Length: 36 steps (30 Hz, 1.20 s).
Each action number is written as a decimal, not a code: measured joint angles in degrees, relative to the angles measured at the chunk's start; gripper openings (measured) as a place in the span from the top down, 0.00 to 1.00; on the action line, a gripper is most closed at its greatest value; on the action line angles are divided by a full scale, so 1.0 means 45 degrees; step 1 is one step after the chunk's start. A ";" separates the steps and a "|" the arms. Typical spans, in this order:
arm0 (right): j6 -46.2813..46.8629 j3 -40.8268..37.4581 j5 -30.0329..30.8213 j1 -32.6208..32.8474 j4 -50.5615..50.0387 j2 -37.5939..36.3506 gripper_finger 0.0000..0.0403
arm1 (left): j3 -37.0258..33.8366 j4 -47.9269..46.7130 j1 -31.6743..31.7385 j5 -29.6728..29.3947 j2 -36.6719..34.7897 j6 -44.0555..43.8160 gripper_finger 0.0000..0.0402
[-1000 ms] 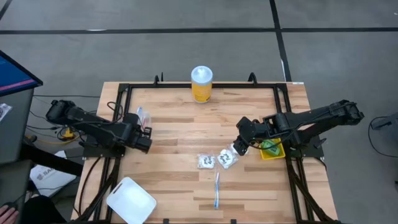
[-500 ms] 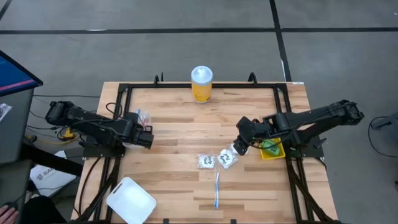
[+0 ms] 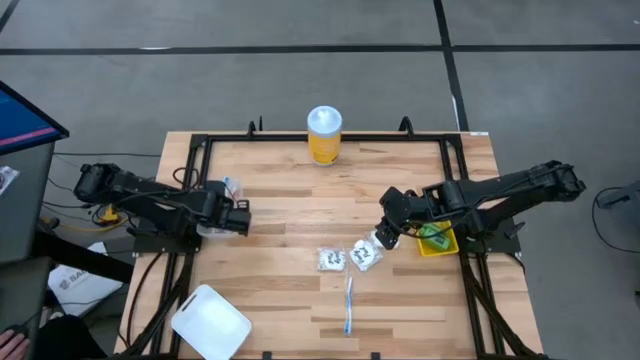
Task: Pick & Place Travel size toiletries
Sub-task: Put the left blue toothbrush into the transparent bin, then put the blue toothbrush into the transparent bin
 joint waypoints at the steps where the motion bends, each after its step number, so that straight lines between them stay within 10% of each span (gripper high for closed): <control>1: -0.0003 0.0000 -0.0002 0.0002 0.0000 -0.0002 0.62 | 0.0000 0.0144 0.0033 0.0026 -0.0002 0.0000 0.93; 25: -0.0807 0.0000 -0.0024 -0.0001 -0.0010 0.0001 0.62 | -0.0160 0.1401 0.0060 0.0630 -0.0055 -0.0008 0.44; 36: -0.0798 0.0000 -0.0029 -0.0001 -0.0005 -0.0004 0.62 | -0.0107 0.4670 -0.1084 0.0990 -0.0967 0.3613 0.45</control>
